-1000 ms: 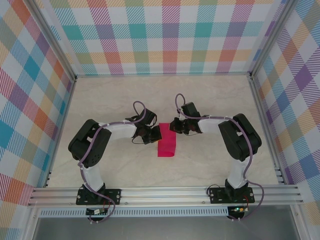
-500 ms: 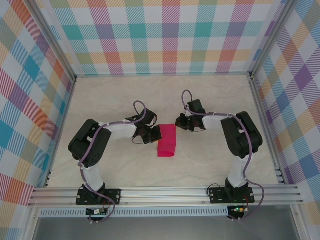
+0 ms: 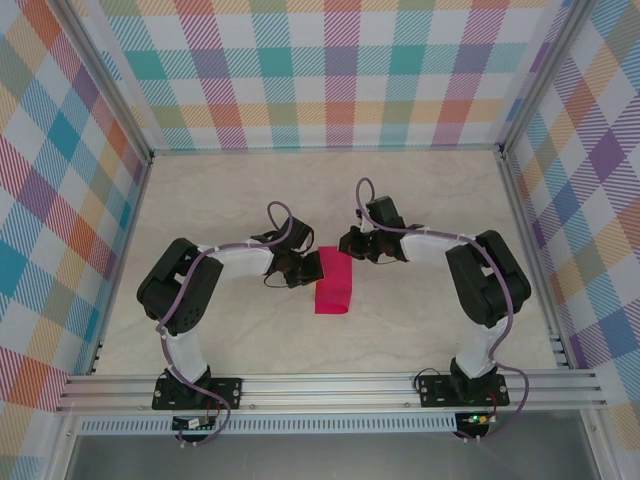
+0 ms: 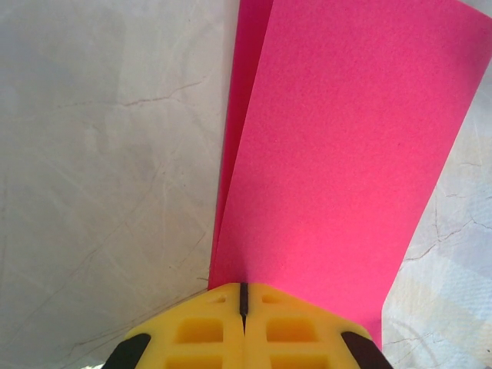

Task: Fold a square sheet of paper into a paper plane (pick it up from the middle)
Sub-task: Fold the square sheet of paper in half at the center of the table.

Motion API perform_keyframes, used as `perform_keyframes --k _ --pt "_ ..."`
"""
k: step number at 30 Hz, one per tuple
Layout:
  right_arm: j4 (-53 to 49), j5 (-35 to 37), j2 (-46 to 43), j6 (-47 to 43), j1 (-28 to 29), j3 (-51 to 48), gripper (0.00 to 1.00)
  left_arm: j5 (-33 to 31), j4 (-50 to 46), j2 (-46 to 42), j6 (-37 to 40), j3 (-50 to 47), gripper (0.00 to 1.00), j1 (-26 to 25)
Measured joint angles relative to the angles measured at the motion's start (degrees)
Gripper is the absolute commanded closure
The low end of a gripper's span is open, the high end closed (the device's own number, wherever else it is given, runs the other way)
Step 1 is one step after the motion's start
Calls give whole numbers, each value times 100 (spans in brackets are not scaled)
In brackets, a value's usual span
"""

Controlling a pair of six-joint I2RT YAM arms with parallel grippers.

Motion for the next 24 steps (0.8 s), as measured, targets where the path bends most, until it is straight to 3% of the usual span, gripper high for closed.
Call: perform_keyframes --k 5,16,24 --pt "-203 76 448 4 -55 251 98 0 -15 2 0 4 100 0" --pt "-289 249 579 131 -306 264 98 0 4 -2 0 -13 100 0" --pt "-929 680 -269 256 -560 214 96 0 7 -2 0 -13 100 0"
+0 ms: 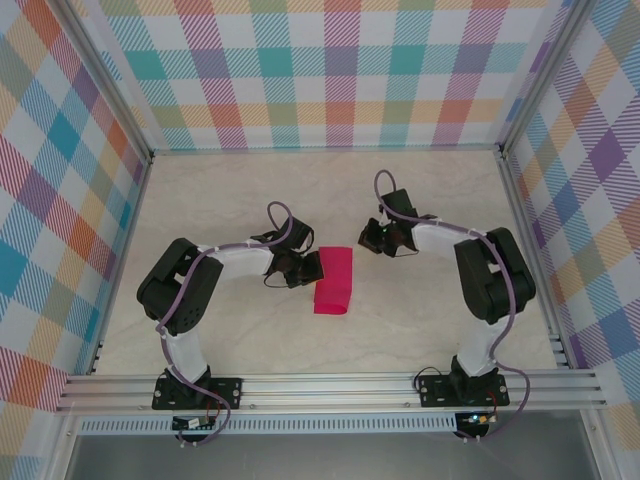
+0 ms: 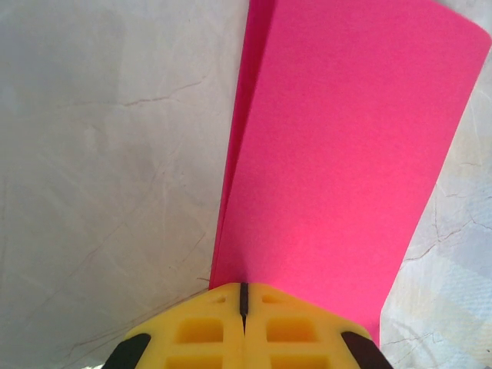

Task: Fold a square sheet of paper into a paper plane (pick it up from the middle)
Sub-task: Fold the square sheet of paper in half at the center of the table.

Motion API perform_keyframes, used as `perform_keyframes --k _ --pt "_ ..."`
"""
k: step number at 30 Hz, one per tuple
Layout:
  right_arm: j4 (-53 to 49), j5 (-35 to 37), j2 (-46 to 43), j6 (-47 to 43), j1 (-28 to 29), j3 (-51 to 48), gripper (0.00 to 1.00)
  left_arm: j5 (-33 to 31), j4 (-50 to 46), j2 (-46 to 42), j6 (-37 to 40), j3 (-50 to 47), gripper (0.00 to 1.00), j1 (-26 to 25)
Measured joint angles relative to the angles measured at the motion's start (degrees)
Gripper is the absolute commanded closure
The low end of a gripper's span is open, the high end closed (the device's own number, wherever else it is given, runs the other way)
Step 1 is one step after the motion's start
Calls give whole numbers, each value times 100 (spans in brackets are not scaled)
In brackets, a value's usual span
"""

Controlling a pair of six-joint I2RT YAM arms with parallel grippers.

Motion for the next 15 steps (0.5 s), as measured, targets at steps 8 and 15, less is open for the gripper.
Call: perform_keyframes --k 8,15 --pt "24 -516 -1036 131 702 -601 96 0 4 0 0 0 100 0" --pt "321 -872 -940 586 1327 -1530 97 -4 15 0 -2 0 100 0"
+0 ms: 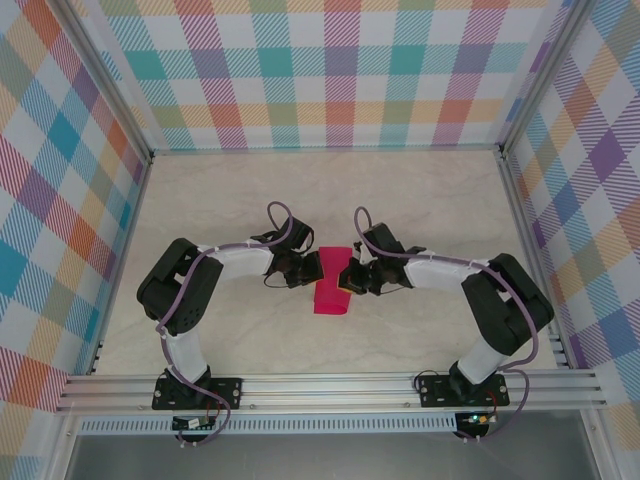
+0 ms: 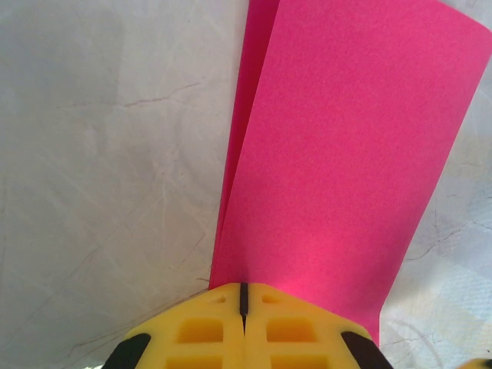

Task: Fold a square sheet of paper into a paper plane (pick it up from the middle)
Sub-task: Fold the square sheet of paper in half at the center of the table.

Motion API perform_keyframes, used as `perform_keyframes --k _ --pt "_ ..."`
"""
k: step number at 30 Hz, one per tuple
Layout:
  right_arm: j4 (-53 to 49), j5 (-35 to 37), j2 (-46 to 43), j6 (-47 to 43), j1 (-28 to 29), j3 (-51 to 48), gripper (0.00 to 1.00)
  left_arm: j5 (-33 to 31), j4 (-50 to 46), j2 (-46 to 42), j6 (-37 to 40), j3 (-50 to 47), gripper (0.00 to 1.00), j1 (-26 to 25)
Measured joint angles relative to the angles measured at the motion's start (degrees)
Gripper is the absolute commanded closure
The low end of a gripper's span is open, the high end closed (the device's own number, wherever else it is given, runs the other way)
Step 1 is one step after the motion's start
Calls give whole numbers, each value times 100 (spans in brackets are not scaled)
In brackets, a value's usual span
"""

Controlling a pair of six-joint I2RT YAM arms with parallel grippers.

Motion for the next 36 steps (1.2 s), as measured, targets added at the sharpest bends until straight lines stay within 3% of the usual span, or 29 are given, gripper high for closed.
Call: perform_keyframes --k 18,28,36 --pt "918 -131 7 313 103 -944 97 -13 -2 2 2 0 100 0" --pt "-120 -96 -680 -256 205 -1027 96 -15 -4 0 2 0 100 0" --pt "-129 90 -754 -315 205 -470 96 -153 -39 -37 4 4 100 -55"
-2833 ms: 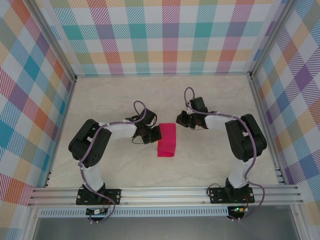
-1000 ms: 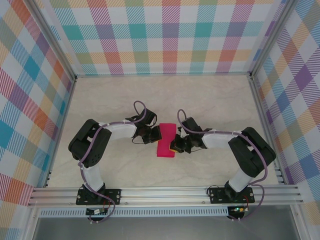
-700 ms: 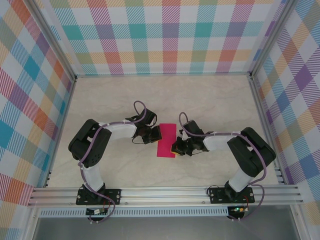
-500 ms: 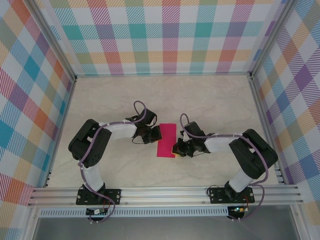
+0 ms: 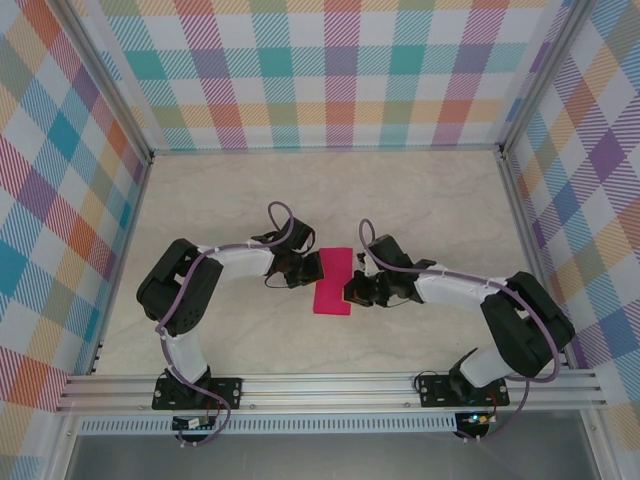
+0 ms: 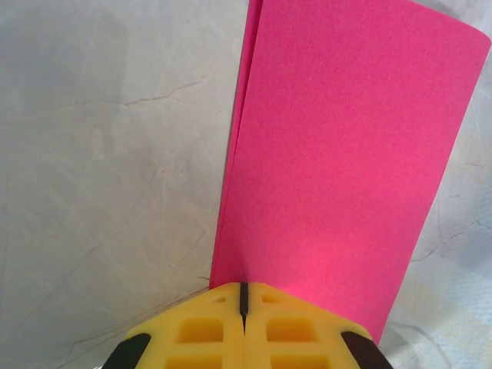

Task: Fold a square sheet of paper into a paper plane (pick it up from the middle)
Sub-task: Fold the square sheet of paper in half at the center of the table.

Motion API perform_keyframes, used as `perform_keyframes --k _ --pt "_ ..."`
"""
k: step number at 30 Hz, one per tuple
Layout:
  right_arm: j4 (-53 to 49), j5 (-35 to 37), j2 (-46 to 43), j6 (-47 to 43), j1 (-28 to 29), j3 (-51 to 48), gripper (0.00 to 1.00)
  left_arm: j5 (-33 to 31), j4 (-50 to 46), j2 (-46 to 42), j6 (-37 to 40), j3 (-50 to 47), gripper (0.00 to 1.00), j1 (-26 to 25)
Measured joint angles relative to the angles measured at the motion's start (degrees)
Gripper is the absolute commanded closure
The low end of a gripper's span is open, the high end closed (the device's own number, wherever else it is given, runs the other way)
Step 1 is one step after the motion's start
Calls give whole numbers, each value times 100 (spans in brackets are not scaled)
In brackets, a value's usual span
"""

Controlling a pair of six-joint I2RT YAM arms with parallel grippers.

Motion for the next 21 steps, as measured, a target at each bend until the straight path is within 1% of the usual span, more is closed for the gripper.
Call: perform_keyframes --k 4,9,15,21 --pt "284 17 516 -17 0 323 96 -68 -22 -4 0 11 100 -22" --pt "387 15 940 -17 39 236 96 -151 -81 -4 0 44 100 -48" --pt "649 -76 955 -94 63 -83 97 -229 -127 -4 -2 76 100 -59" --pt "1054 -155 708 -192 63 -527 97 -321 -136 -4 -2 81 100 -87"
